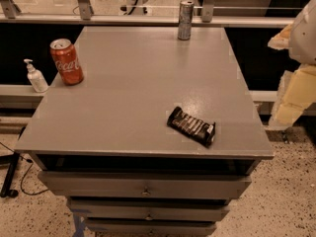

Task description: Move rxbar chocolate near redbull can

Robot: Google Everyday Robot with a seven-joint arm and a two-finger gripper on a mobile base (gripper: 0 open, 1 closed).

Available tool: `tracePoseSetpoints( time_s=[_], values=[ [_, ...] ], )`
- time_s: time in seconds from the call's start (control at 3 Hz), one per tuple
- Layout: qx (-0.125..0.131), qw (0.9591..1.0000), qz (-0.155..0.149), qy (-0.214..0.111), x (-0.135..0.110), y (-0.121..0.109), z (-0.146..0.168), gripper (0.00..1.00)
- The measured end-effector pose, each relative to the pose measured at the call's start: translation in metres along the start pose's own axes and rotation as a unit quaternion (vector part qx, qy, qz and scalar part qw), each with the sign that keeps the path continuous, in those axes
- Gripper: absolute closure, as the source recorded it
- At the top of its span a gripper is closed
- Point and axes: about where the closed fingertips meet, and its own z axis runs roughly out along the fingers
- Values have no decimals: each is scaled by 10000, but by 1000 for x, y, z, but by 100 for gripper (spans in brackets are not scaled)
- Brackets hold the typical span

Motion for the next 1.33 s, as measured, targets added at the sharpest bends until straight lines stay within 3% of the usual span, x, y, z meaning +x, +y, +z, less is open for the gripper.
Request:
tracePoseSetpoints(
  time_s=[0.67, 1.33],
  values=[
    [-14, 9998, 13, -178, -9, 3, 6, 0],
    [-219, 9964, 96, -810, -34, 6, 30, 0]
  ],
)
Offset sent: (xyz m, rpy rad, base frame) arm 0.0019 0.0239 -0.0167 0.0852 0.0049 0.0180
